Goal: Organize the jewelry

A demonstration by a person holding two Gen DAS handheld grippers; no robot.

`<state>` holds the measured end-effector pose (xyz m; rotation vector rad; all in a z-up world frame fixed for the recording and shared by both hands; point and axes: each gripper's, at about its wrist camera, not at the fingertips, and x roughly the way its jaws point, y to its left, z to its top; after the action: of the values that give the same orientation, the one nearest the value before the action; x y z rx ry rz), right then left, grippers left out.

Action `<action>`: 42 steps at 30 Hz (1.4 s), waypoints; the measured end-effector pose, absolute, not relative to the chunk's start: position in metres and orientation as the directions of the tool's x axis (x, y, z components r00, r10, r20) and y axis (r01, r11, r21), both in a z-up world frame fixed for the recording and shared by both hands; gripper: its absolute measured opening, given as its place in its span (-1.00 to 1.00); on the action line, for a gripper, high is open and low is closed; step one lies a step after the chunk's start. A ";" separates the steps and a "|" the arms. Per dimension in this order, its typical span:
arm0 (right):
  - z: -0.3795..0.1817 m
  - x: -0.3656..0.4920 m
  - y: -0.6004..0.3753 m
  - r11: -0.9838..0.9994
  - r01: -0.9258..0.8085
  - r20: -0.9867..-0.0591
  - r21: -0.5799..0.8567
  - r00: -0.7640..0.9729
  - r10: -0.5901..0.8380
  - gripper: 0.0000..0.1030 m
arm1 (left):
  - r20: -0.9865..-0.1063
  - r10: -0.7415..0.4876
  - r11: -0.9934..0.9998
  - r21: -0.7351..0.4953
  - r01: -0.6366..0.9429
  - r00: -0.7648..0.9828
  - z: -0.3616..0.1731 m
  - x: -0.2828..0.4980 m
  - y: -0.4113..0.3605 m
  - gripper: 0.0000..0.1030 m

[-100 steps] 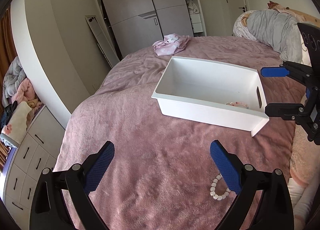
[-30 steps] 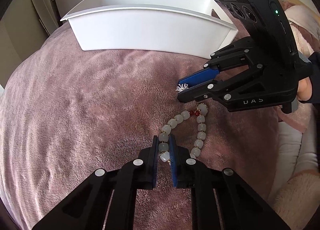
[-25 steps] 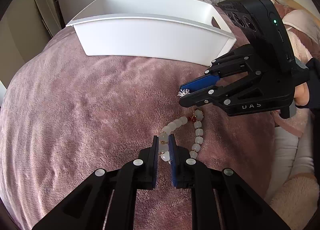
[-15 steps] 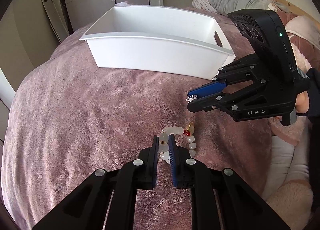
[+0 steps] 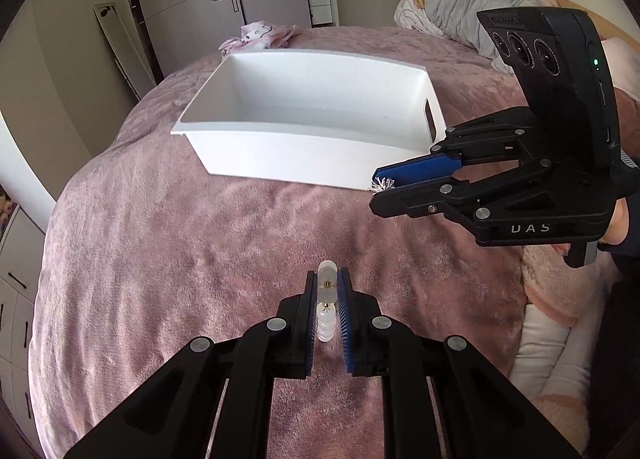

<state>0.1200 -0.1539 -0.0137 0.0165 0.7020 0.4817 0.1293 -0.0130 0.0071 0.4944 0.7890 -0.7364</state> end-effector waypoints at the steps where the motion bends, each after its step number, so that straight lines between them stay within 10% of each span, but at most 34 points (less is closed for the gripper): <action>1: -0.008 0.119 -0.156 0.889 -0.423 -0.606 0.174 0.666 0.435 -0.62 | -0.770 -0.413 0.647 0.128 0.752 0.486 0.013 0.129 -0.016 -0.72; 11: 0.042 0.111 -0.200 0.905 -0.379 -0.487 0.192 0.764 0.424 -0.62 | -0.725 -0.411 0.657 0.185 0.731 0.553 0.061 0.137 -0.045 -0.80; 16: 0.047 0.106 -0.216 0.911 -0.361 -0.471 0.199 0.780 0.412 -0.62 | -0.786 -0.341 0.657 0.194 0.729 0.516 0.031 0.143 -0.049 -0.27; 30: 0.040 0.106 -0.221 0.906 -0.358 -0.478 0.226 0.769 0.423 -0.62 | -0.930 -0.191 0.664 0.113 0.739 0.314 -0.065 0.146 -0.037 -0.06; 38: 0.031 0.109 -0.211 0.900 -0.370 -0.505 0.228 0.746 0.435 -0.62 | -0.945 -0.171 0.675 0.093 0.732 0.278 -0.088 0.157 -0.034 -0.20; 42: 0.027 0.111 -0.207 0.900 -0.372 -0.517 0.228 0.737 0.436 -0.62 | -0.948 -0.171 0.692 0.080 0.717 0.270 -0.094 0.163 -0.030 -0.60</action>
<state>0.1113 -0.2074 0.0275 0.1124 0.5947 0.4448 0.1627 -0.0299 -0.0937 0.5650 1.1510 -0.6427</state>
